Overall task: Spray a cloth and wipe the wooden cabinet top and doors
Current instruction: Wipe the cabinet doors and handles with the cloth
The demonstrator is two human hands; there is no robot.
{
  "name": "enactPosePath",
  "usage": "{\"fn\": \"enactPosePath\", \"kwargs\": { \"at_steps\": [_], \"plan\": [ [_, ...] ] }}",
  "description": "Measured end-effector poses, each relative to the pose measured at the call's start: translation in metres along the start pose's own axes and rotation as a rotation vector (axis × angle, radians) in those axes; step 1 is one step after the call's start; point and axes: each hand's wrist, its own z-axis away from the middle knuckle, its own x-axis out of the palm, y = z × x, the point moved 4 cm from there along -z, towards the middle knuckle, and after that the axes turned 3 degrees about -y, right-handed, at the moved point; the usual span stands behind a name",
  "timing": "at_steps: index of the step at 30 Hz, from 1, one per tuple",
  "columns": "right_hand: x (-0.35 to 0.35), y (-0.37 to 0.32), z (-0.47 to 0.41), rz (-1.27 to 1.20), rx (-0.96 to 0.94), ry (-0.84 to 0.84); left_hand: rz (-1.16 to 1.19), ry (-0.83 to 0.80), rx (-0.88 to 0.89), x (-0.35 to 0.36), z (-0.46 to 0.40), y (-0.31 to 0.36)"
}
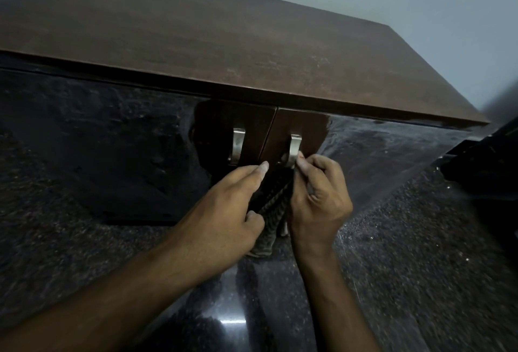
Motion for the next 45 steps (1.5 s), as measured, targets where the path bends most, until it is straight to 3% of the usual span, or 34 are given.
{"fn": "enactPosePath", "kwargs": {
  "at_steps": [6, 12, 16, 18, 22, 27, 29, 32, 35, 38, 41, 45],
  "plan": [
    [-0.006, 0.003, -0.017, -0.165, 0.186, 0.053, 0.006, 0.004, 0.004, -0.001, 0.002, 0.004],
    [-0.007, 0.006, -0.014, -0.094, 0.071, -0.100, -0.001, 0.007, 0.001, -0.003, 0.002, 0.003],
    [-0.006, 0.004, -0.020, -0.195, 0.236, 0.010, -0.009, 0.009, 0.014, -0.002, 0.002, 0.005],
    [-0.005, 0.001, -0.017, -0.175, 0.183, 0.009, -0.006, 0.011, 0.008, -0.003, 0.002, 0.003],
    [-0.004, 0.002, -0.005, 0.033, -0.040, -0.150, 0.008, 0.019, 0.002, -0.006, 0.003, 0.000],
    [-0.005, -0.004, -0.009, -0.012, 0.111, 0.004, 0.009, 0.023, 0.028, -0.003, 0.001, 0.006],
    [-0.004, -0.011, -0.010, 0.004, 0.048, 0.036, 0.007, 0.019, 0.029, -0.003, 0.002, 0.006],
    [-0.001, -0.010, -0.004, 0.104, -0.059, -0.097, 0.015, 0.021, 0.021, -0.006, 0.003, 0.007],
    [-0.005, 0.001, 0.006, 0.151, 0.005, -0.220, 0.020, 0.031, 0.017, -0.007, 0.002, 0.007],
    [-0.019, -0.004, 0.001, 0.150, 0.104, -0.080, 0.008, 0.047, 0.028, -0.007, 0.002, 0.007],
    [-0.028, -0.026, -0.009, 0.124, 0.056, 0.078, -0.016, 0.109, 0.008, -0.010, 0.003, 0.005],
    [-0.014, -0.043, -0.007, 0.071, -0.042, 0.043, 0.000, 0.265, -0.102, -0.024, 0.006, -0.001]
  ]
}}
